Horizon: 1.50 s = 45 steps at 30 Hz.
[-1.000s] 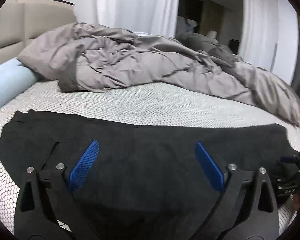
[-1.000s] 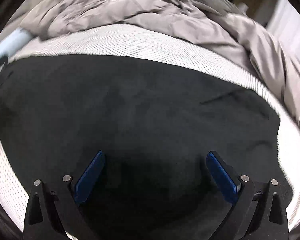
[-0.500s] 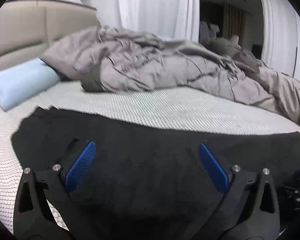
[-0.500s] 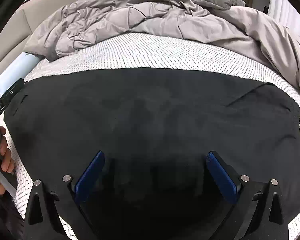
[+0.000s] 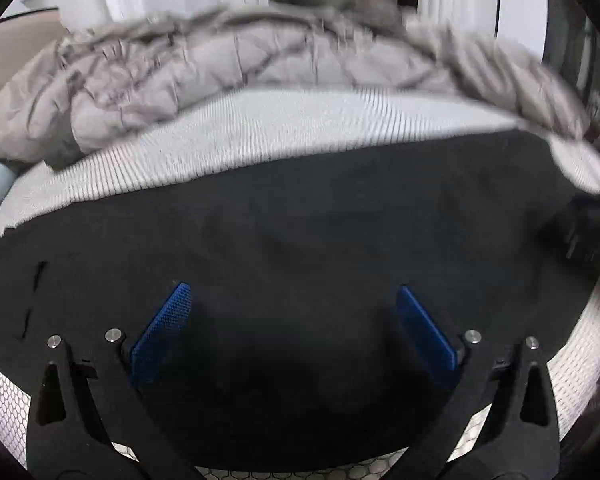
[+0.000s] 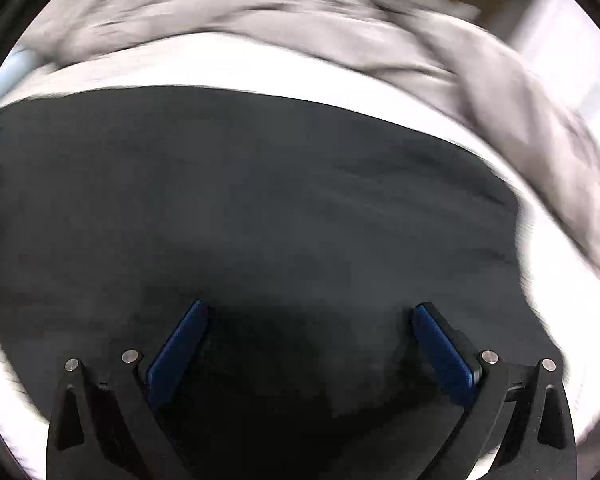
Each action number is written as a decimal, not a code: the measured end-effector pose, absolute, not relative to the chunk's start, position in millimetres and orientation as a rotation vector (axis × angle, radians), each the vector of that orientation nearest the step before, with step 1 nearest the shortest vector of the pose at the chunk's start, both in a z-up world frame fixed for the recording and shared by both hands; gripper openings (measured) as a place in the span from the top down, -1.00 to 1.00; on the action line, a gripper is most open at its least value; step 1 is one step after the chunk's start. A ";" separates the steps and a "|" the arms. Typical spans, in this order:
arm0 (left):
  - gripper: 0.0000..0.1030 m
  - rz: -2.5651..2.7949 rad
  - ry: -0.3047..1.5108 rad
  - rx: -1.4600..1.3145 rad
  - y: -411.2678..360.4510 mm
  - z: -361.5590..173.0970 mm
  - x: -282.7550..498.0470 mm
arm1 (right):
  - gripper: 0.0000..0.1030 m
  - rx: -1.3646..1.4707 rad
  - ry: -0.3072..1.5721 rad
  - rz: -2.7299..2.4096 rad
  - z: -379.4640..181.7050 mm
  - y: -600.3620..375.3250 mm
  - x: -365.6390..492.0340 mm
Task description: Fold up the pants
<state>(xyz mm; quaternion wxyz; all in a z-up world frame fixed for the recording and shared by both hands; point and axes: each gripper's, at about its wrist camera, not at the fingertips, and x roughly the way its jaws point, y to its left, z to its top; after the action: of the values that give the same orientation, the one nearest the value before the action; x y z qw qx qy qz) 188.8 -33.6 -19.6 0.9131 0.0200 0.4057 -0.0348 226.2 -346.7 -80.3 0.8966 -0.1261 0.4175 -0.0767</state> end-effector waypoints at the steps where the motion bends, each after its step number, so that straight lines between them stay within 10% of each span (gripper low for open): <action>1: -0.97 -0.049 0.879 0.053 -36.0 -28.8 192.9 | -0.99 -0.208 0.860 -0.220 -78.2 -368.8 225.9; 18: -0.98 -0.308 0.868 0.291 -151.6 -35.3 160.3 | -0.99 -0.402 0.830 0.131 -90.7 -282.1 197.1; 27: -0.99 -0.308 0.928 0.063 -111.2 -39.8 179.5 | -0.99 -0.079 0.836 -0.332 -88.6 -450.0 194.0; 45: -1.00 -0.241 1.026 0.101 -99.2 -36.1 262.0 | -0.99 -0.318 0.858 -0.204 -90.4 -345.5 252.9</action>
<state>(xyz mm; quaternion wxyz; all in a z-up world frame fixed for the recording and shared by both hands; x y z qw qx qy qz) 262.0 -99.2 -36.1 0.8632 0.0484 0.4892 -0.1151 253.0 -345.5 -90.4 0.8921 -0.1533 0.4134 -0.0984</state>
